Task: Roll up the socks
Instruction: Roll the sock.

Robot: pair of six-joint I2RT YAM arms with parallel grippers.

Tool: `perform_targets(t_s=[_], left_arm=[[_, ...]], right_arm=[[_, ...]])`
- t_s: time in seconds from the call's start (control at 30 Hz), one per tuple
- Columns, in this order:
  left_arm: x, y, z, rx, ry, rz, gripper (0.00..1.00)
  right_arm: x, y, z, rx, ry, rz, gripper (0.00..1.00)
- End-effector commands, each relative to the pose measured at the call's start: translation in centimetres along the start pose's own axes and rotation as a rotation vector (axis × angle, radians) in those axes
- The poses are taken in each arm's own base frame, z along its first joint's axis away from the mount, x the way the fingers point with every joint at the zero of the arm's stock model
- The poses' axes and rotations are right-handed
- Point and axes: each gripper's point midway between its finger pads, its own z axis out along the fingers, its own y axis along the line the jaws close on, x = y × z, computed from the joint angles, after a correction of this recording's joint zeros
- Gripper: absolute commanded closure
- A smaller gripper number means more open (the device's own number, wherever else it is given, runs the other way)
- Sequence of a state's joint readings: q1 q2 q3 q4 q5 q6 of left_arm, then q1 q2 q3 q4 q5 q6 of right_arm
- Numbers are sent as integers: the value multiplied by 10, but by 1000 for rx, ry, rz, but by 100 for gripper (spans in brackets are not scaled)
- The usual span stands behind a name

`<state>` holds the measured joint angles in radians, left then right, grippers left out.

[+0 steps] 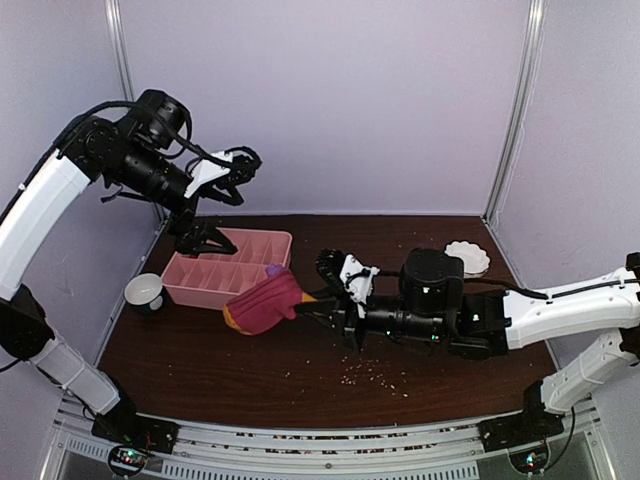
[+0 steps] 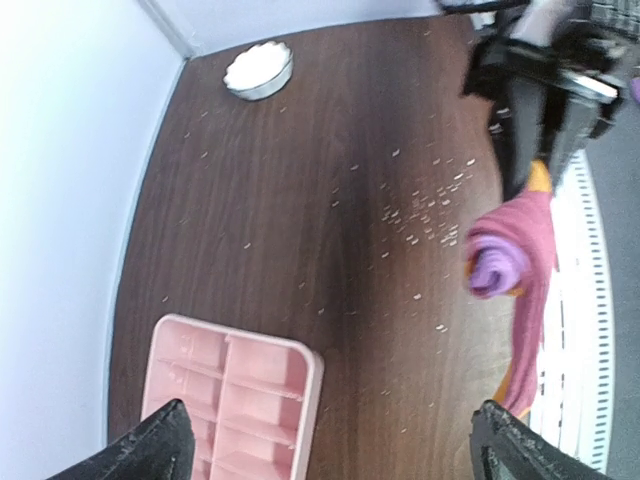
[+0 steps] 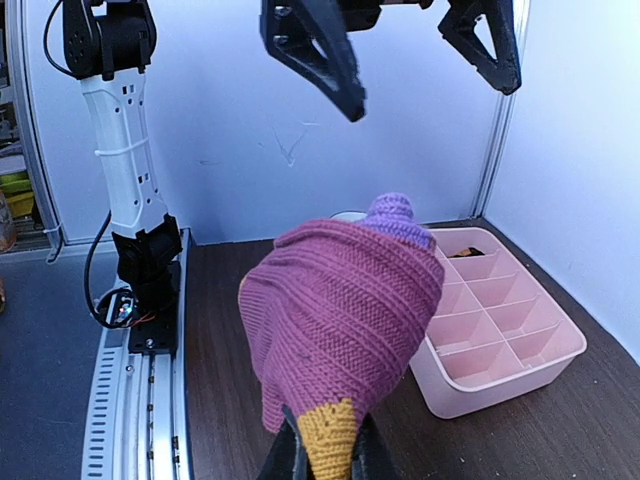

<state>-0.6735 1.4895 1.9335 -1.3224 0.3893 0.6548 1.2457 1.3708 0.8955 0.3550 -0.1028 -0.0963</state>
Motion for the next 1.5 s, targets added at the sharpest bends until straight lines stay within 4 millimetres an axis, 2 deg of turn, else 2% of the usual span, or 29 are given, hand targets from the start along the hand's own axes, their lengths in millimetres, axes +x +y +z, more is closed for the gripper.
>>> perform_targets(t_s=[0.0, 0.1, 0.2, 0.33, 0.47, 0.6, 0.9, 1.03, 1.07, 1.1, 1.2, 1.23, 1.3, 1.47], left_arm=[[-20, -40, -5, 212, -148, 42, 2], [-25, -72, -1, 352, -200, 85, 2], [-27, -85, 11, 410, -196, 98, 2], [-39, -81, 19, 415, -206, 120, 2], [-47, -72, 17, 377, -224, 182, 13], [-42, -75, 20, 353, -198, 254, 22], [-28, -116, 24, 470, -147, 309, 32], [-28, -116, 22, 462, -148, 298, 26], [-27, -114, 24, 442, -139, 301, 27], [-26, -109, 28, 412, -125, 300, 31], [-26, -92, 36, 310, -96, 315, 61], [-27, -91, 35, 299, -99, 322, 64], [-28, -93, 35, 308, -99, 338, 64], [-13, -110, 42, 378, -39, 367, 51]], right_arm=[[-17, 0, 0, -138, -43, 154, 100], [-16, 3, 2, -229, -7, 236, 100], [-19, 5, 0, -308, 0, 304, 100], [-33, 17, -2, -426, -22, 349, 100], [-47, 28, 0, -539, -24, 407, 100], [-52, 36, 2, -609, -19, 451, 100], [-57, 32, 8, -595, -13, 449, 100], [-45, 28, 11, -548, 36, 435, 100], [-46, 28, 11, -545, 37, 433, 100], [-46, 28, 10, -544, 36, 436, 100], [-49, 29, 12, -559, 33, 459, 100], [-50, 29, 12, -565, 30, 470, 100], [-54, 29, 14, -572, 18, 489, 100], [-58, 27, 17, -570, -1, 508, 100]])
